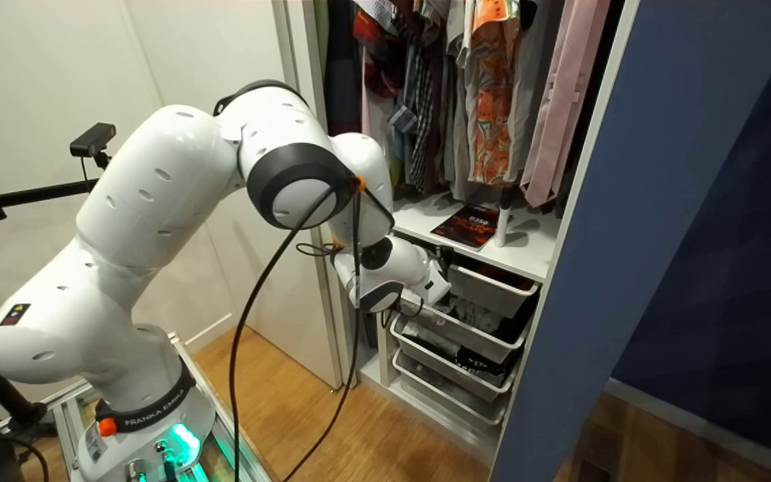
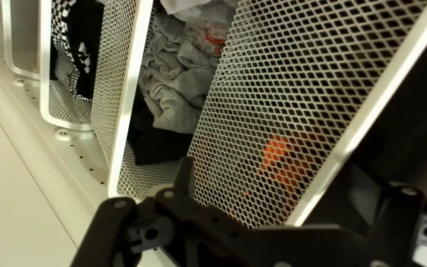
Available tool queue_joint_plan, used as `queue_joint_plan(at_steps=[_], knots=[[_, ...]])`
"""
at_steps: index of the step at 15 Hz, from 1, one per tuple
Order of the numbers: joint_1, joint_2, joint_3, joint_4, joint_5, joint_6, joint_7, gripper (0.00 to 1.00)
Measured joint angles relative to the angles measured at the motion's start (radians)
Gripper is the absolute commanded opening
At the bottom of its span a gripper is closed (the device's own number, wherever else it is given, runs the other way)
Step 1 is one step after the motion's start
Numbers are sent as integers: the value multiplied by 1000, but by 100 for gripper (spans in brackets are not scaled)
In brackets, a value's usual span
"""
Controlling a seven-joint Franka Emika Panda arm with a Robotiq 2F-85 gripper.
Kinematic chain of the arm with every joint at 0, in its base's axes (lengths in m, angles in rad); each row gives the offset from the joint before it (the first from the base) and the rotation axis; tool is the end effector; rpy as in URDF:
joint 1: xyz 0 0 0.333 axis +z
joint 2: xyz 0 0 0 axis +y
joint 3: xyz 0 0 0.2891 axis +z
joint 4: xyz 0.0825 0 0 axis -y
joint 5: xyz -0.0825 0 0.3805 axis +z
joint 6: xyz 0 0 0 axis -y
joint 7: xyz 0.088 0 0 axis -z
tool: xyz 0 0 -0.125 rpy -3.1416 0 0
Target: Open the upper drawer
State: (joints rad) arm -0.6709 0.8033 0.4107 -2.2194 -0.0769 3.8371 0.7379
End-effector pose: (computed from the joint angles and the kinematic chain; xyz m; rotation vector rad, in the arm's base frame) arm 0.5424 -0.1338 0.1210 -2.0782 1.3733 -1.0661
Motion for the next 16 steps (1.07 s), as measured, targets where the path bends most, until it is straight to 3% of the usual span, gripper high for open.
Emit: queue_joint_plan(at_steps=[6,16], knots=[[55,-6,-53,9,20,-25,49,100],[175,-159,-140,15,239,-527,39,100]])
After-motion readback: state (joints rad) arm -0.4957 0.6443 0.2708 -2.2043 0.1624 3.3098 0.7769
